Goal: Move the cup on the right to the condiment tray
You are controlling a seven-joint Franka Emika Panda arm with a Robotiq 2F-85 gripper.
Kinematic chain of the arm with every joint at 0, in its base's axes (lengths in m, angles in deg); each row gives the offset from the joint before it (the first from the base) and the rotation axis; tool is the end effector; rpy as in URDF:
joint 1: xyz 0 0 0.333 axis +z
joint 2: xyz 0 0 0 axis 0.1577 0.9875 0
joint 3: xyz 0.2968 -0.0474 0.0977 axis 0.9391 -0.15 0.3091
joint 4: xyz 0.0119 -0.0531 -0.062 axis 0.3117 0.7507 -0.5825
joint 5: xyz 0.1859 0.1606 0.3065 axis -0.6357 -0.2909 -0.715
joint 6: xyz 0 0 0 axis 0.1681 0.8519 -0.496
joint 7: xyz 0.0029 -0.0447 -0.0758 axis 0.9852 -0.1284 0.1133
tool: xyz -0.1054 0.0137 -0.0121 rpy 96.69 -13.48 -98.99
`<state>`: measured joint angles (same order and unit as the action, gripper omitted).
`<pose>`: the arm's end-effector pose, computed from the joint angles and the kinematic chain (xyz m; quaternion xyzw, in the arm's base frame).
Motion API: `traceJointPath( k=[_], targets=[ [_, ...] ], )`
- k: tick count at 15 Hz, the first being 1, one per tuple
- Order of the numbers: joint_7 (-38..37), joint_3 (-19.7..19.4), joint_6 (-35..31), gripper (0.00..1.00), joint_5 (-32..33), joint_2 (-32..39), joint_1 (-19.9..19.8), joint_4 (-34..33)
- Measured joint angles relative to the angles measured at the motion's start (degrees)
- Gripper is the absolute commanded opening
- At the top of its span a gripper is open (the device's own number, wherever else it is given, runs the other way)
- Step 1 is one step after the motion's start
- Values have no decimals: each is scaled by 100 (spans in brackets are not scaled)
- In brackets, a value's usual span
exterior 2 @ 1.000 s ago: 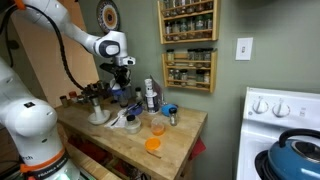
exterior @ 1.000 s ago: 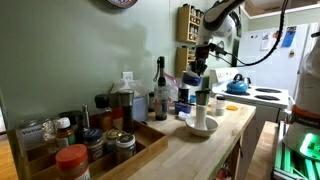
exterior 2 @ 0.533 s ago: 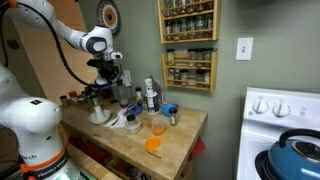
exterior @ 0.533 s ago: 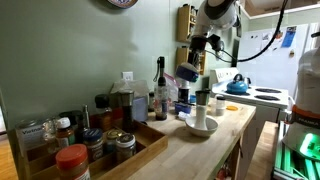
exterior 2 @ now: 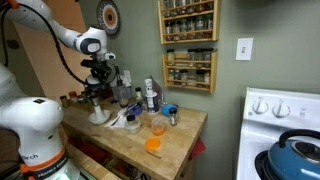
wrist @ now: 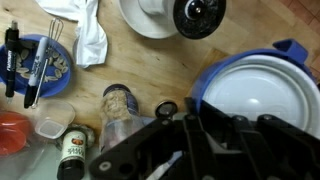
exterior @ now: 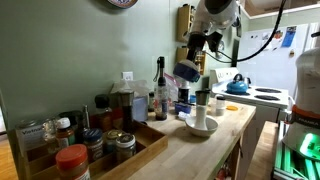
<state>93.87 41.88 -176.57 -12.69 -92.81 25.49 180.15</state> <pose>0.4104 0.1668 0.4453 -0.9574 -0.2295 -0.0740 0.1587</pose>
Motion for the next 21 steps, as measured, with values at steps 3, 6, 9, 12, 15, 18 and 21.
traceJointPath(
  k=[3, 6, 9, 12, 15, 18, 21],
  targets=[
    [-9, 35, -76, 2, 21, 6, -7, 0],
    [-408, 513, -619, 2, 456, 66, 20, -4],
    [-1687, 1286, -924, 2, 1589, 261, -55, -82],
    [-2827, 1850, -810, 2, 2564, 695, -108, -391],
    [-3255, 2071, -494, 2, 2939, 1245, -51, -864],
    [-3148, 2022, -122, 9, 2841, 1658, 18, -1252],
    [-3148, 1987, -128, 2, 2849, 1672, 30, -1268]
  ],
)
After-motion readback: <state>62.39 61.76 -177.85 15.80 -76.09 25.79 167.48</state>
